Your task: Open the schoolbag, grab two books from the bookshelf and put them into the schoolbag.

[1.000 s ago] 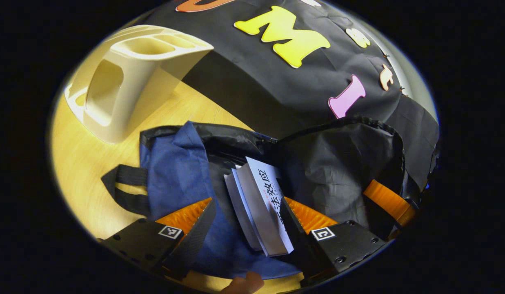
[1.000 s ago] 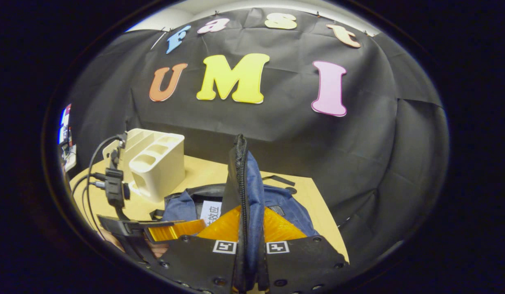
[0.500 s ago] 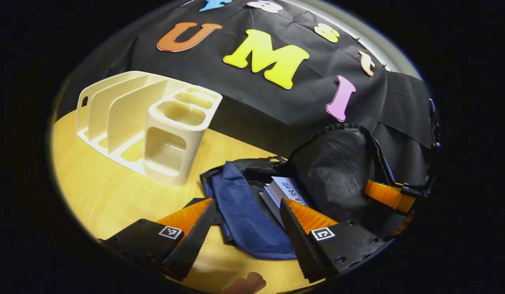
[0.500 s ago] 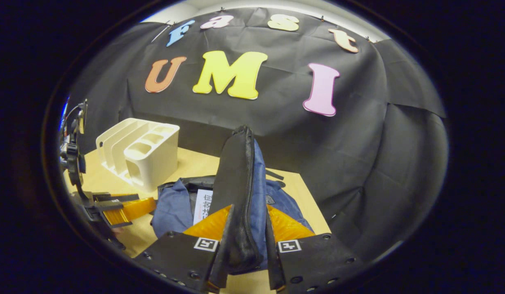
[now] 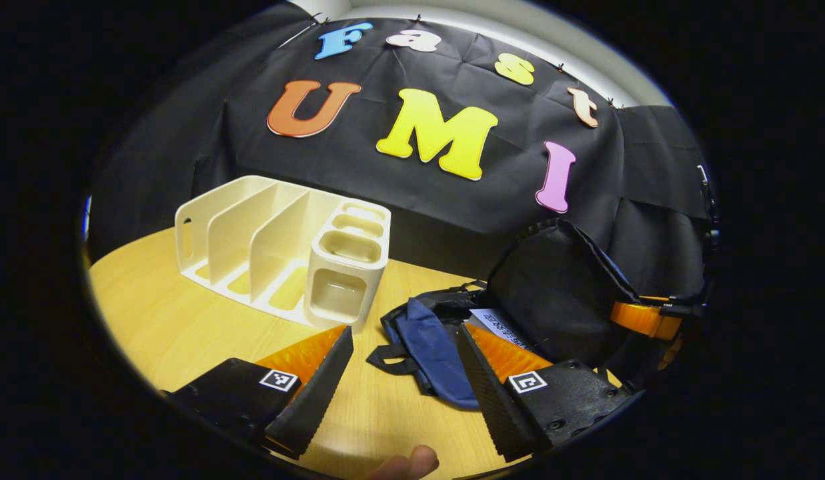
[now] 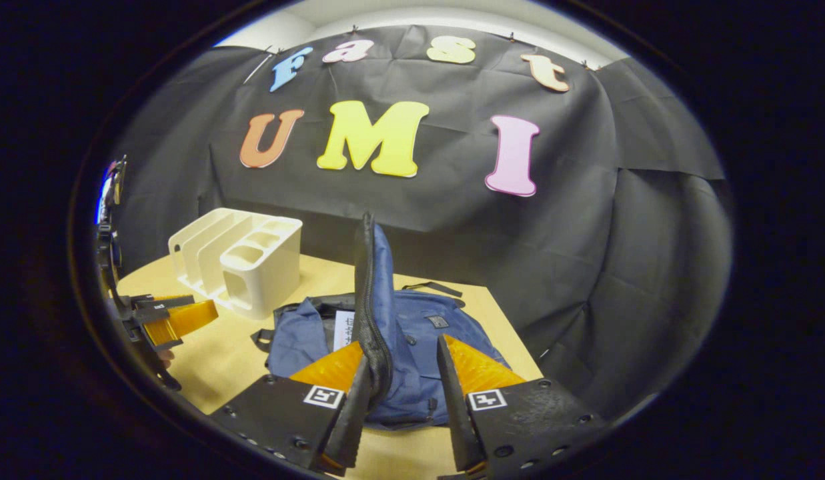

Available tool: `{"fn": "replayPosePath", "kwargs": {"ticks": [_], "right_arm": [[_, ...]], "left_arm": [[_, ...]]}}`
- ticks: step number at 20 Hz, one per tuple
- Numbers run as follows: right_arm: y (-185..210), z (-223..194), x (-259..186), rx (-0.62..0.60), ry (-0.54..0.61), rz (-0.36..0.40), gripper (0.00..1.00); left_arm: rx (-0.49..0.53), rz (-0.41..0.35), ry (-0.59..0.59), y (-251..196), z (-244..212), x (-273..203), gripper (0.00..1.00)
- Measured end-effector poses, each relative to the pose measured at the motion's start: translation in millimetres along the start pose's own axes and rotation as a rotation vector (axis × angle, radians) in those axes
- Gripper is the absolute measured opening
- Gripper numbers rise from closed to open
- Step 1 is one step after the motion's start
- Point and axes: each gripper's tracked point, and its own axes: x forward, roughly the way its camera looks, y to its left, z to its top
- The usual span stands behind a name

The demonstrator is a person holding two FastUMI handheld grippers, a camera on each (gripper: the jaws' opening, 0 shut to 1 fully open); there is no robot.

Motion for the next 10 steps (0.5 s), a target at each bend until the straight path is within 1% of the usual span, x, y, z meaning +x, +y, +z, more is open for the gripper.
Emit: {"fn": "replayPosePath", "kwargs": {"ticks": [1,2,3,4,5,6,7,8,10], "right_arm": [[0.4,-0.5,-4.9,0.01,-0.013,0.004,0.63],[2.9,0.4,-11.7,0.018,-0.03,0.017,0.63],[6.7,0.5,-18.3,0.034,-0.043,0.033,0.59],[9.1,0.3,-24.0,0.05,-0.055,0.044,0.66],[9.9,-1.2,-32.2,0.059,-0.065,0.053,0.71],[10.8,-1.4,-40.6,0.066,-0.077,0.064,0.73],[9.1,-0.4,-50.7,0.07,-0.094,0.064,0.78],[5.0,1.9,-59.9,0.07,-0.118,0.055,0.79],[-2.9,4.3,-78.3,0.072,-0.154,0.04,0.83]], "left_arm": [[0.028,0.019,-0.016,6.2,5.1,-7.9,0.99],[0.053,0.03,-0.034,9.9,11.1,-17.0,0.98],[0.076,0.031,-0.054,11.1,15.1,-26.3,0.98],[0.098,0.029,-0.077,12.3,20.7,-35.9,0.98],[0.109,0.036,-0.098,14.4,26.5,-45.4,0.99],[0.113,0.048,-0.107,17.7,30.3,-54.5,0.98],[0.108,0.066,-0.114,21.4,33.1,-61.0,0.98],[0.097,0.084,-0.124,24.9,36.2,-69.1,0.98],[0.077,0.097,-0.14,26.3,38.0,-85.0,0.98]]}}
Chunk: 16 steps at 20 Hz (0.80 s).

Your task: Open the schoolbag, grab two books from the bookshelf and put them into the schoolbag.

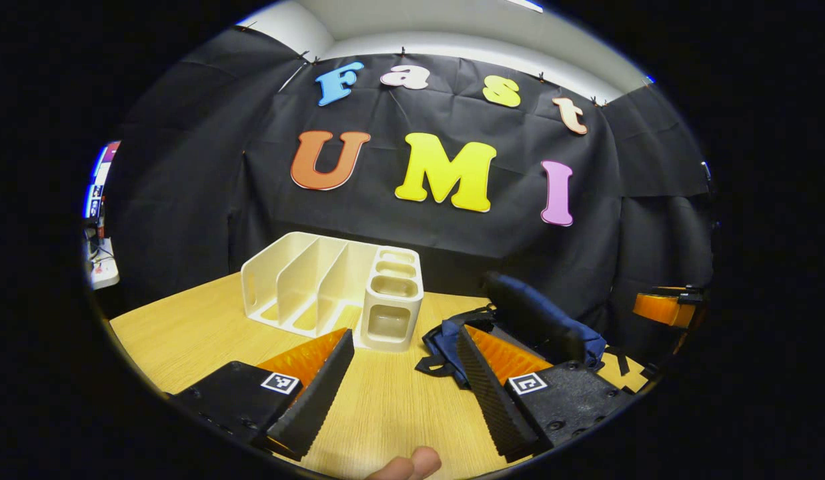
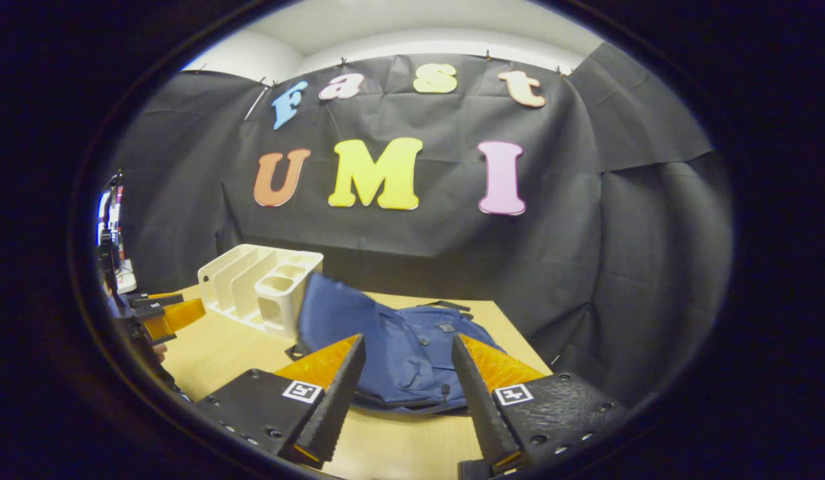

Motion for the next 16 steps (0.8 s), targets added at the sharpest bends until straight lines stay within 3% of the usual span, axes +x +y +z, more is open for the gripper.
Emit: {"fn": "replayPosePath", "kwargs": {"ticks": [6,10,14,16], "right_arm": [[-12.0,-5.6,-48.0,0.033,-0.053,-0.034,0.97],[-23.4,-3.4,-68.4,0.062,-0.089,-0.076,0.98],[-31.9,-4.0,-85.3,0.056,-0.113,-0.12,0.98],[-37.2,-3.0,-95.4,0.063,-0.132,-0.145,0.98]], "left_arm": [[0.15,0.08,-0.035,11.2,29.3,-28.3,0.98],[0.127,0.055,-0.052,-1.3,38.7,-39.3,0.98],[0.127,-0.049,-0.03,-23.0,30.6,-42.7,0.98],[0.106,-0.04,-0.009,-17.6,24.5,-42.6,0.97]]}}
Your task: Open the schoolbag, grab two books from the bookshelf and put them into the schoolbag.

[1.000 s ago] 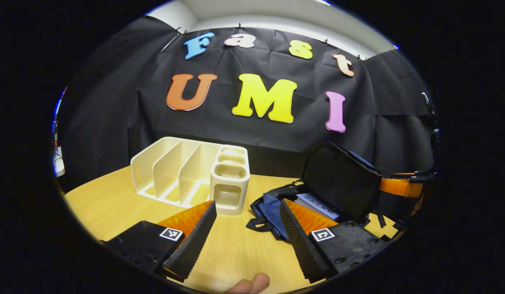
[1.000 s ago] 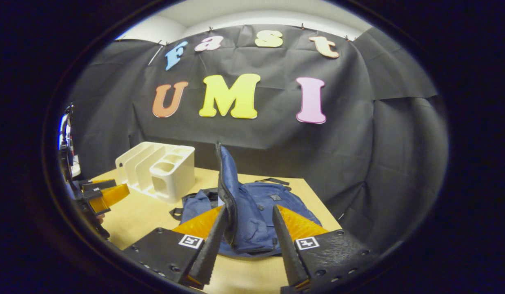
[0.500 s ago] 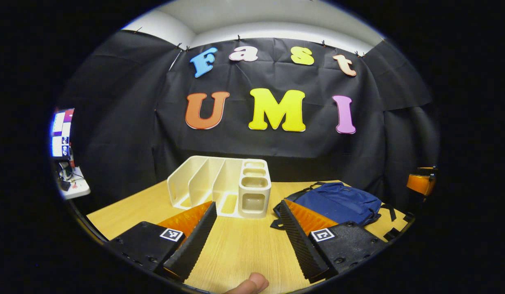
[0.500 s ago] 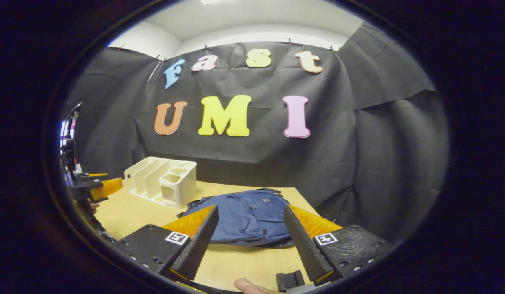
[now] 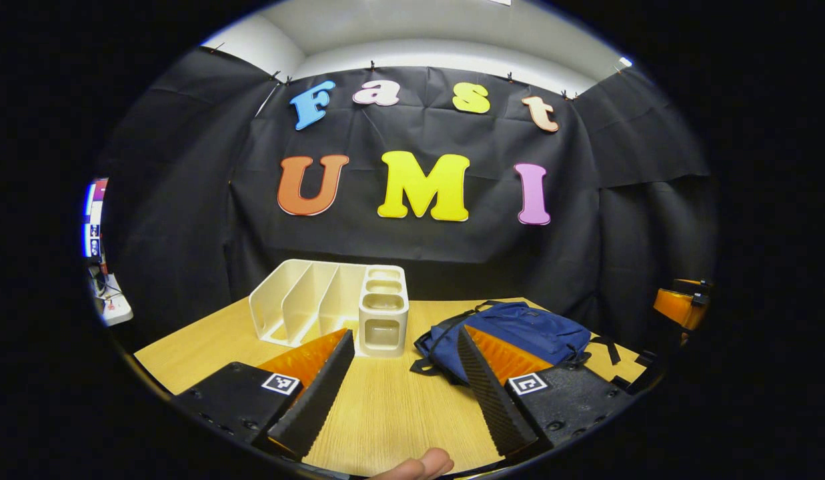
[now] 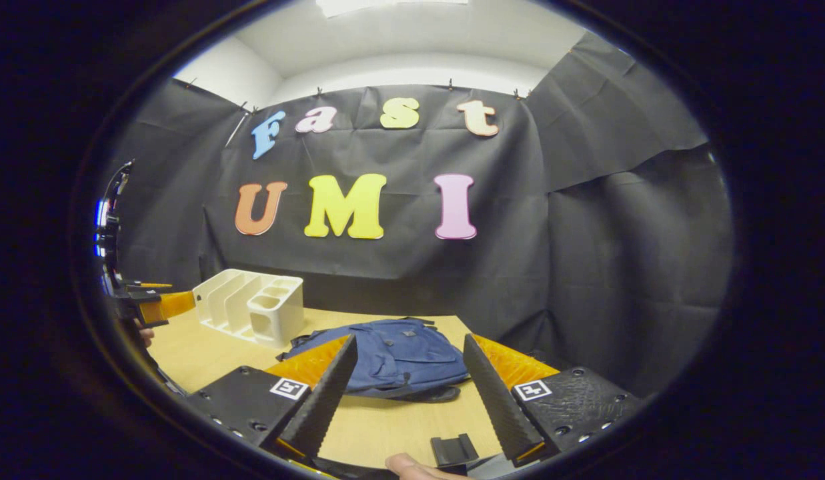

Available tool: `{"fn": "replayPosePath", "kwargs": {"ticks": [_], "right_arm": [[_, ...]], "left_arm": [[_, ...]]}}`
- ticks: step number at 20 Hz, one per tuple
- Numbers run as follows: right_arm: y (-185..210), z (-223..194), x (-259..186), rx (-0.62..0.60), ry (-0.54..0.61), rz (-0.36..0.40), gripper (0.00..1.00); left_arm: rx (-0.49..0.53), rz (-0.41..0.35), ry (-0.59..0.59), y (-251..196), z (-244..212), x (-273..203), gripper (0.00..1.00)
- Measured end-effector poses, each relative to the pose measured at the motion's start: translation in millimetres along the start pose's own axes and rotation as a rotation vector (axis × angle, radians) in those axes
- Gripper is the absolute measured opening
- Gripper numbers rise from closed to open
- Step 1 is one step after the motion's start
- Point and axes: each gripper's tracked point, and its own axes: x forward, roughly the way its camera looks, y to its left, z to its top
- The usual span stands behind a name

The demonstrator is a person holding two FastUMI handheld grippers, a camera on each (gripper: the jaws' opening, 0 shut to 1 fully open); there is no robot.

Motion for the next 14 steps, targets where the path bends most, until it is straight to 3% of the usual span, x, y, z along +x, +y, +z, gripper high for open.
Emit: {"fn": "replayPosePath", "kwargs": {"ticks": [3,8,14], "right_arm": [[-5.5,11.5,-11.5,0.059,-0.056,-0.014,0.96],[-13.8,0.6,-9.5,0.045,-0.036,-0.006,0.95],[-19.9,0.9,-11.7,0.054,-0.041,-0.001,0.97]], "left_arm": [[-0.016,0.022,0.016,5.3,-1.2,-1.0,0.98],[0.023,0.077,-0.019,16.7,9.7,-9.2,0.98],[0.054,0.072,-0.015,9.7,10.7,-17.7,0.97]]}}
